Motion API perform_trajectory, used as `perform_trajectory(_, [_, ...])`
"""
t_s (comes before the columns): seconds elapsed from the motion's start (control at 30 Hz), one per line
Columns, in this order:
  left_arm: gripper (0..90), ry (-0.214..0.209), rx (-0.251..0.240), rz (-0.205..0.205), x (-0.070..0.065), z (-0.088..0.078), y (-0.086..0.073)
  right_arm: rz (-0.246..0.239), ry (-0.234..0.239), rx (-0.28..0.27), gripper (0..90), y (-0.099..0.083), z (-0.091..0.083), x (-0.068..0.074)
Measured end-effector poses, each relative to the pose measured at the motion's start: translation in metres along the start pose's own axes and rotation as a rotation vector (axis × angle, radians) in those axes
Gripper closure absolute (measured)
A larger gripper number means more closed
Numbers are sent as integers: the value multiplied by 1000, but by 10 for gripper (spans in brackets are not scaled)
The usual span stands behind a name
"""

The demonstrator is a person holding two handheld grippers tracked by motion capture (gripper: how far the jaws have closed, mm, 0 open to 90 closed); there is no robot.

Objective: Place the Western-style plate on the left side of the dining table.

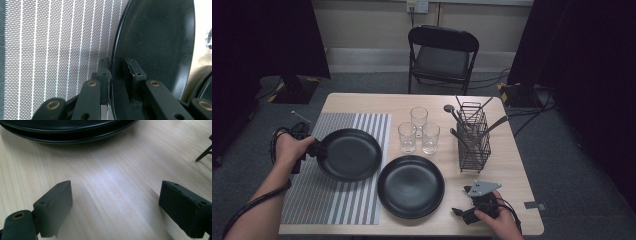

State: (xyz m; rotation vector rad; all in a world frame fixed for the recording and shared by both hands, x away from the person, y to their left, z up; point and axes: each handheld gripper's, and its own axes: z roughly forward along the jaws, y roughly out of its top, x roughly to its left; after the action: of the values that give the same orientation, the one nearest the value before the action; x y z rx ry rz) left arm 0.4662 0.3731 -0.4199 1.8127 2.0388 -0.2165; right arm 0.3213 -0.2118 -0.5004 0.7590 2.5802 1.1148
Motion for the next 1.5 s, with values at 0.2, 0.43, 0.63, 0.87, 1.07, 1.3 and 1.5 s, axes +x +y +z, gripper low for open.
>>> perform_trajectory(0.2, [740, 14, -22, -60, -2, 5, -1, 0, 0, 0, 110, 0, 0, 0])
perform_trajectory(0.43, [734, 31, -9, -51, -1, 6, -2, 0, 0, 0, 110, 0, 0, 0])
perform_trajectory(0.63, [730, 42, -6, -50, 0, 7, -2, 1, -2, -1, 110, 0, 0, 0])
perform_trajectory(0.87, [726, 52, -16, -45, 2, 9, -3, 4, -2, 1, 110, 0, 0, 1])
perform_trajectory(1.07, [731, 52, -22, -51, 4, 10, -4, 4, -2, 1, 110, 0, 0, 1])
perform_trajectory(1.3, [731, 60, -19, -54, 5, 12, -5, 4, -2, 1, 110, 0, 0, 1])
perform_trajectory(1.5, [733, 72, -19, -51, 6, 13, -5, 4, -2, 1, 110, 0, 0, 1])
